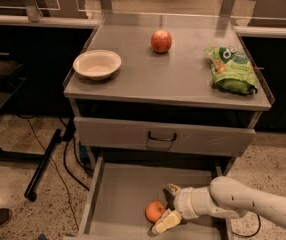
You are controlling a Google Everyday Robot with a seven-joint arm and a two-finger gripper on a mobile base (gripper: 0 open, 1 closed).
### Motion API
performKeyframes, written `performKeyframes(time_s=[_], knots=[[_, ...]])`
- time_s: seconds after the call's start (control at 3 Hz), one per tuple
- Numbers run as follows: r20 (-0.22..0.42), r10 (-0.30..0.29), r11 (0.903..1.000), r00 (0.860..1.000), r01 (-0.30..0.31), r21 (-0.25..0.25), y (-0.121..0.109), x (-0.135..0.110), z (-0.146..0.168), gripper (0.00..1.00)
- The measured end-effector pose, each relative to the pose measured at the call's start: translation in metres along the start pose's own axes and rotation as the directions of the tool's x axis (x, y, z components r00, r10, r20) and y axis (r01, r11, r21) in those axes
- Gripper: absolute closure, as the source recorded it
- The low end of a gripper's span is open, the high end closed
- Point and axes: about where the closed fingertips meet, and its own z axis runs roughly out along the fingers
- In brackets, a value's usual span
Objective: Pick orange from middle drawer and place on counter
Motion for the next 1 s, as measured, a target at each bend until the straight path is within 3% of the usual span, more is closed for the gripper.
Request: performKeyframes(time_s=[0.33, 1.0], knots=[[0.004, -0.012, 0.9998, 1.000, 0.012, 0.017, -0.015, 0.001, 0.010, 0.00], [0.010, 0.008, 1.0000, 1.000, -0.008, -0.003, -0.012, 0.016, 0.020, 0.00]])
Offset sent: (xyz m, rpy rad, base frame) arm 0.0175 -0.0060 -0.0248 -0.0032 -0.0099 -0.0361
